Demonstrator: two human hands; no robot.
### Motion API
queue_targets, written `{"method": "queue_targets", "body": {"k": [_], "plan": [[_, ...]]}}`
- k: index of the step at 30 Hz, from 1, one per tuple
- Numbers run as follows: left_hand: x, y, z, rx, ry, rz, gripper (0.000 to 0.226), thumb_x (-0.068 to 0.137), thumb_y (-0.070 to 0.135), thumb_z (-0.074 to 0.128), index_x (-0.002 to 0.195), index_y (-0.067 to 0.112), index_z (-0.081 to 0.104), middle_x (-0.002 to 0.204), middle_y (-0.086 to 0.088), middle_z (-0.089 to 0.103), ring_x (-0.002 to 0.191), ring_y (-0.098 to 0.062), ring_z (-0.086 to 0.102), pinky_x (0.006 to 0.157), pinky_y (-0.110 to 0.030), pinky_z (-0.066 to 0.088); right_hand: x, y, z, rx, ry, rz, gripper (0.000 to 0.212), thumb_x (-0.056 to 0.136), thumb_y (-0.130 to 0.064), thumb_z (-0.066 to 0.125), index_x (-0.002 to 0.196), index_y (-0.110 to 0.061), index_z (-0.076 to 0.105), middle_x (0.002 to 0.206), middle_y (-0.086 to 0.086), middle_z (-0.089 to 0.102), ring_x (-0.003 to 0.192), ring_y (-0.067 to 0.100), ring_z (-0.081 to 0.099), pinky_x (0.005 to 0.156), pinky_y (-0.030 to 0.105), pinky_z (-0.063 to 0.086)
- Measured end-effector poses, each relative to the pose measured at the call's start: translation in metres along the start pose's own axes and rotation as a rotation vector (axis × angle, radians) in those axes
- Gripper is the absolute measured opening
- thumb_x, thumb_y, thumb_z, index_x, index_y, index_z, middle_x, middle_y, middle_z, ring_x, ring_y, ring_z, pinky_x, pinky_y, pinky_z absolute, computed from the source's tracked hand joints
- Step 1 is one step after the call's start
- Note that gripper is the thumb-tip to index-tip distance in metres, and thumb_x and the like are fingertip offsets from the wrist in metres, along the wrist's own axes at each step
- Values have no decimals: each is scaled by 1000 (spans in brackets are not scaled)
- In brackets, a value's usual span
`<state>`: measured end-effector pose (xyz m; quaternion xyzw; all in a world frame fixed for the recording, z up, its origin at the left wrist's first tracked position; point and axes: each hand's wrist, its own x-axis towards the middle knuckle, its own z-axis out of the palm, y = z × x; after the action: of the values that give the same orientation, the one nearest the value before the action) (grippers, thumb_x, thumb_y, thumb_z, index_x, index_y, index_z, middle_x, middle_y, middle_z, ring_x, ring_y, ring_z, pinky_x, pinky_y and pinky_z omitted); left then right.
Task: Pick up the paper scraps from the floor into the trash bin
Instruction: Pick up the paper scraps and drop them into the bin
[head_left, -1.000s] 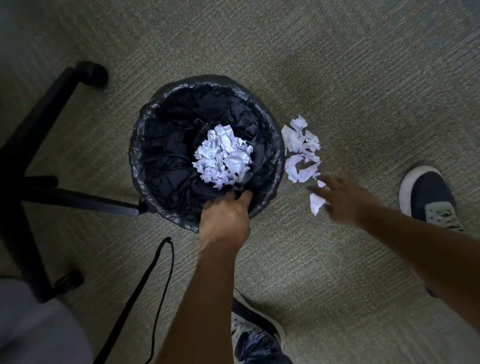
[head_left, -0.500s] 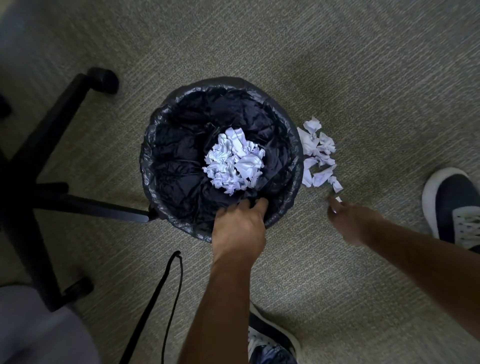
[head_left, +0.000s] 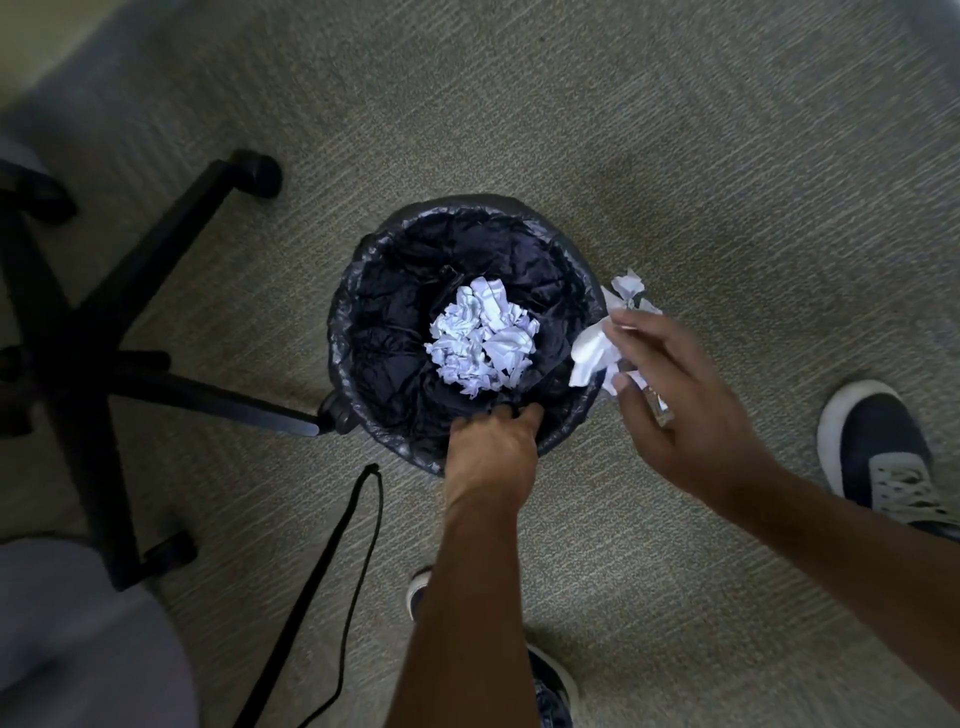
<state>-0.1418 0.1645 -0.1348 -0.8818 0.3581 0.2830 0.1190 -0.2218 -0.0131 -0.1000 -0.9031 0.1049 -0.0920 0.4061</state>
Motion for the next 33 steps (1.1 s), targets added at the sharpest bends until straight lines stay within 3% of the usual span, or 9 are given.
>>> {"method": "queue_targets", "body": {"k": [3, 7, 9, 15, 19, 22, 25, 29, 33], "plan": [[2, 0, -2, -5, -18, -7, 39, 91, 14, 45, 128, 27, 43, 107, -6, 62, 92, -29, 63, 81, -40, 43, 18, -22, 8, 36, -48, -105, 45, 95, 5, 57, 140, 7, 51, 144, 19, 49, 135, 18, 48, 108, 27, 44], [1, 0, -5, 3, -38, -17, 38, 93, 17, 45, 130, 26, 43, 111, -5, 62, 95, -28, 63, 83, -39, 43, 33, -30, 18, -8, -209, -266, 49, 99, 0, 52, 147, -8, 47, 154, 9, 43, 124, 15, 59, 78, 33, 58], [-1, 1, -6, 1, -47, -22, 34, 93, 16, 44, 125, 26, 45, 110, -6, 62, 95, -29, 63, 83, -39, 42, 34, -25, 17, -46, -223, -308, 48, 99, -2, 51, 147, -10, 49, 150, 7, 49, 112, 21, 66, 73, 37, 59], [-4, -1, -4, 26, -24, 16, 38, 90, 13, 42, 126, 24, 43, 104, -7, 61, 90, -29, 62, 79, -39, 41, 19, 32, -1, -104, -5, 159, 42, 96, -6, 58, 136, -14, 53, 118, 8, 56, 98, 7, 51, 85, 32, 48], [-2, -4, -1, -9, -13, 28, 42, 86, 14, 45, 127, 25, 41, 103, -6, 61, 88, -27, 61, 80, -40, 42, 4, 90, -14, -266, -7, 220, 35, 91, -10, 52, 125, -10, 56, 107, 10, 55, 96, 24, 55, 84, 36, 48], [1, -7, -1, -47, -16, 29, 46, 83, 16, 49, 127, 27, 41, 102, -5, 61, 89, -27, 61, 83, -40, 45, -1, 126, -13, -462, -153, 250, 42, 88, -8, 59, 130, -12, 53, 119, 16, 57, 101, 38, 61, 80, 43, 52], [4, -12, -4, -87, -26, 37, 51, 78, 17, 53, 127, 28, 43, 101, -4, 61, 90, -27, 61, 86, -41, 46, 1, 150, 1, -632, -466, 350, 63, 84, -17, 64, 143, -22, 42, 141, 12, 48, 116, 39, 56, 90, 48, 53], [5, -17, -7, -123, -23, 53, 50, 73, 22, 58, 121, 30, 46, 96, 0, 60, 88, -25, 59, 82, -37, 45, 11, 157, 28, -675, -764, 345, 73, 89, -25, 65, 154, -37, 32, 166, 4, 17, 134, 34, 46, 101, 43, 48], [9, -22, -11, -133, -10, 63, 50, 69, 24, 59, 118, 31, 49, 92, 2, 60, 86, -25, 59, 80, -34, 43, 19, 154, 49, -765, -904, 312, 62, 92, -25, 58, 147, -45, 38, 169, 0, -7, 137, 34, 44, 98, 43, 49]]}}
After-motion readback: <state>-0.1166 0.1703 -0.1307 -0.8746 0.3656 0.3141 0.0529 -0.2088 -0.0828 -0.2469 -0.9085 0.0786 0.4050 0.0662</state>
